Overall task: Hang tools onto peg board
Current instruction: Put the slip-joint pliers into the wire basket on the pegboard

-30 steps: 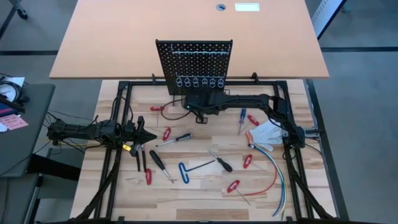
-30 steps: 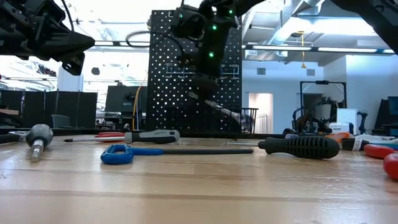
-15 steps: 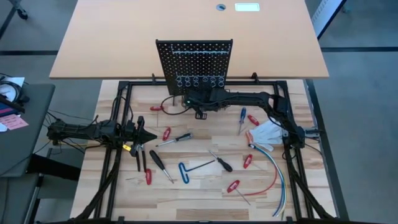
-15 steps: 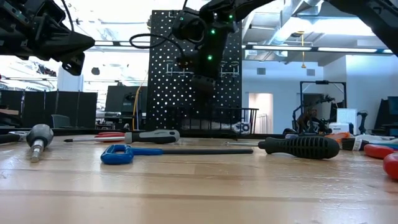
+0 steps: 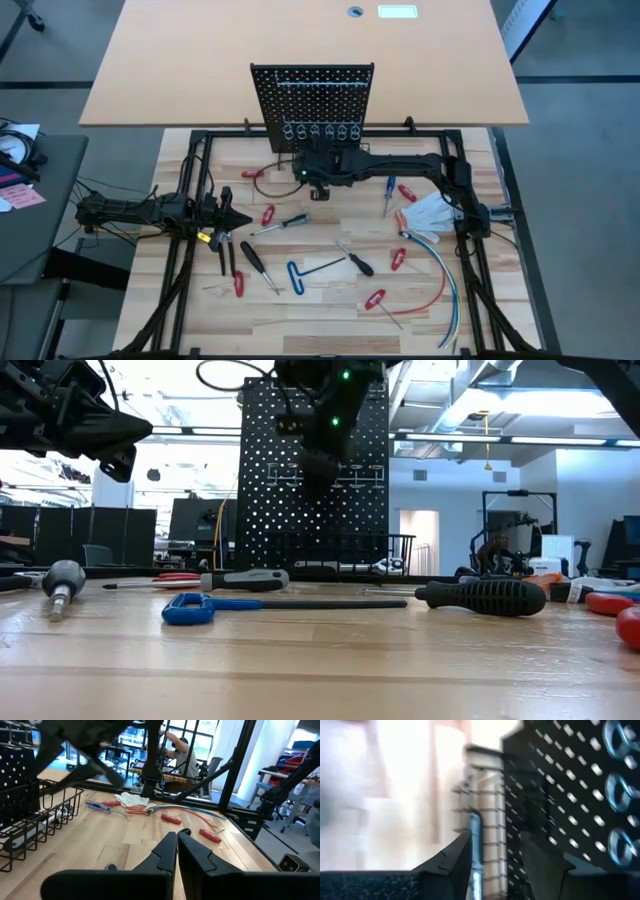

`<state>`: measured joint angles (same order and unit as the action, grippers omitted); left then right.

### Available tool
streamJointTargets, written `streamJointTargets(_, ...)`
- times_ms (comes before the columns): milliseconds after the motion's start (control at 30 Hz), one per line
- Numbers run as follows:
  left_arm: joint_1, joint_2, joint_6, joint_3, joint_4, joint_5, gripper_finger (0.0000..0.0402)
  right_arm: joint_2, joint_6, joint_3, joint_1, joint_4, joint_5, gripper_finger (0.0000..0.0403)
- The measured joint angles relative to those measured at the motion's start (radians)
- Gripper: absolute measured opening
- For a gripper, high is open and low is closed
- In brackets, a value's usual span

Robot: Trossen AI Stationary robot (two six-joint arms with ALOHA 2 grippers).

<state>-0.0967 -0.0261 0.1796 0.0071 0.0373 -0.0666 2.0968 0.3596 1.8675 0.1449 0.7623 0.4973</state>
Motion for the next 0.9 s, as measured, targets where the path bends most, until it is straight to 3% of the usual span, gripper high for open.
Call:
streamJointTargets(200,0.000,0.000,0.018,0.000,0.000,0.001,0.0012,-0.002,-0.010,-0.040,-0.054,-0.022,-0.103,0.0150)
streamJointTargets(500,0.000,0.000,0.053,0.000,0.000,0.001,0.0012,-0.007,-0.197,-0.250,-0.127,-0.066,-0.096,0.0096)
streamJointTargets(567,0.000,0.000,0.048,0.000,0.000,0.001,0.0012,-0.020,-0.234,-0.340,-0.147,-0.125,-0.045,0.0085)
streamJointTargets(767,0.000,0.001,-0.063,0.000,0.088,-0.013,0.0012,-0.196,-0.370,-0.665,-0.199,-0.469,0.150,0.0058)
streamJointTargets(900,0.000,-0.018,-0.044,0.000,0.194,0.008,0.0012,-0.307,-0.402,-0.951,-0.242,-1.013,0.194,0.0054)
